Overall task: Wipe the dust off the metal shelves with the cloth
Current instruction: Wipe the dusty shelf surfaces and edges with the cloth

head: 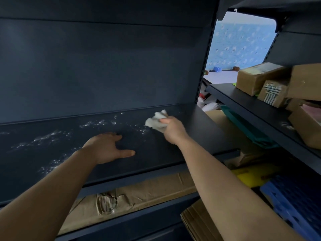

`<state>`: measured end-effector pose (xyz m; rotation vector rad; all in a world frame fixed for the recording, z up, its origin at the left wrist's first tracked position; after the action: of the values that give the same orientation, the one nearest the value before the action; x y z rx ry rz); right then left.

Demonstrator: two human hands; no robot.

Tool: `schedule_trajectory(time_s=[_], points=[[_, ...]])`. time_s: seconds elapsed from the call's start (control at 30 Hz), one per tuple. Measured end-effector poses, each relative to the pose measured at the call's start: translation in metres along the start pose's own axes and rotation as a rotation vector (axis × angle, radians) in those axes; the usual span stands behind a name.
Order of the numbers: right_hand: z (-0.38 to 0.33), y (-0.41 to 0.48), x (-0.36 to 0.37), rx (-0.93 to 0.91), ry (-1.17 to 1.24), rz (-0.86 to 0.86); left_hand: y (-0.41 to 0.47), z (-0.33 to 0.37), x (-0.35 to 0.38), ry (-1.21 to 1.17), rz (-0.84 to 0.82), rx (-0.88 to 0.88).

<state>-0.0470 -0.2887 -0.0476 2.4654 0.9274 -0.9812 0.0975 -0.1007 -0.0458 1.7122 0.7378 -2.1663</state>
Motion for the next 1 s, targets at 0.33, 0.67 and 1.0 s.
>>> schedule_trajectory(time_s=[0.33,0.67,1.0], points=[[0.089,-0.073,-0.115,0.213,-0.250,0.261,-0.014,0.007,0.003,0.097,0.020,0.010],[0.017,-0.104,-0.024,0.050,-0.222,0.270,-0.012,0.010,0.011,0.135,0.022,0.010],[0.080,-0.122,-0.112,0.321,-0.188,0.434,-0.015,0.013,0.013,0.121,0.004,-0.001]])
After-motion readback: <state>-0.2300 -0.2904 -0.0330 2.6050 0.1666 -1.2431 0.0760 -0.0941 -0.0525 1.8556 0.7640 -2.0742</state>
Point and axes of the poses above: each hand's wrist, its own y-axis towards the middle knuckle, its own x-axis out of the palm, z = x × y, the point moved 5 cm from there along y, towards the middle knuckle, and after that the axes turned 1 degree about -z, right-handed, at the moved point
